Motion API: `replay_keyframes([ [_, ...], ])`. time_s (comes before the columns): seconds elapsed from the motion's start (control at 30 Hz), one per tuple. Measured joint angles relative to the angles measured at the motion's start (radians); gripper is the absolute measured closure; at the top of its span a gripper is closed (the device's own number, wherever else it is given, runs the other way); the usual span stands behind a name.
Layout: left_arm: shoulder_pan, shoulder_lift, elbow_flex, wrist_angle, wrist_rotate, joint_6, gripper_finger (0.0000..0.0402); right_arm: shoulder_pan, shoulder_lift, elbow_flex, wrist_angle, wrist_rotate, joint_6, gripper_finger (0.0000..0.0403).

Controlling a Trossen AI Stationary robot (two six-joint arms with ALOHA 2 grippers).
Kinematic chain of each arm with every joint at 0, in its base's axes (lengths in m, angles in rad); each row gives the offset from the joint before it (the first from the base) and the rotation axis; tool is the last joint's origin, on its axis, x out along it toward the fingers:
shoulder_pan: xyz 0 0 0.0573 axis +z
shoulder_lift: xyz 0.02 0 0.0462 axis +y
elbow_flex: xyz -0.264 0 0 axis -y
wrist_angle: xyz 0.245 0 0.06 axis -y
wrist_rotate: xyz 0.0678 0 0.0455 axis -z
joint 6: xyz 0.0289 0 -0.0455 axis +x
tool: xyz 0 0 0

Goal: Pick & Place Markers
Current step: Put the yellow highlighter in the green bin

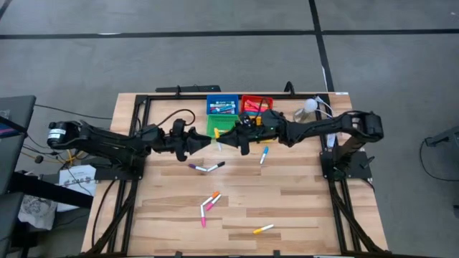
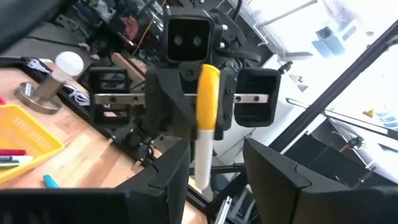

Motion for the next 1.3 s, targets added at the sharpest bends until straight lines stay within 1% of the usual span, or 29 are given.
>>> replay_keyframes([
  [0.1,0.0,0.0,0.0,0.001,0.016,-0.004,0.0251,0.0,0.022,0.027,-0.006,-0.003,0.002,0.0359],
  [0.4,0.0,0.0,0.0,0.0,0.015,-0.015,0.0251,-0.006,0.015,0.046,-0.013,0.002,0.003,0.0359],
  [0.63,0.0,0.0,0.0,-0.003,0.005,-0.015,0.0251,-0.005,0.036,0.082,-0.025,0.028,0.003,0.0359],
  [0.77,-0.001,0.0,0.0,-0.004,0.005,-0.015,0.0251,-0.005,0.035,0.091,-0.066,0.076,-0.005,0.0359],
  [0.93,-0.001,0.0,0.0,-0.008,0.0,-0.012,0.0251,-0.003,0.034,0.09,-0.053,0.087,-0.005,0.0359],
  [1.3,-0.001,0.0,0.0,-0.022,-0.021,-0.007,0.0251,0.023,0.034,0.09,-0.029,0.166,-0.004,0.0358],
])
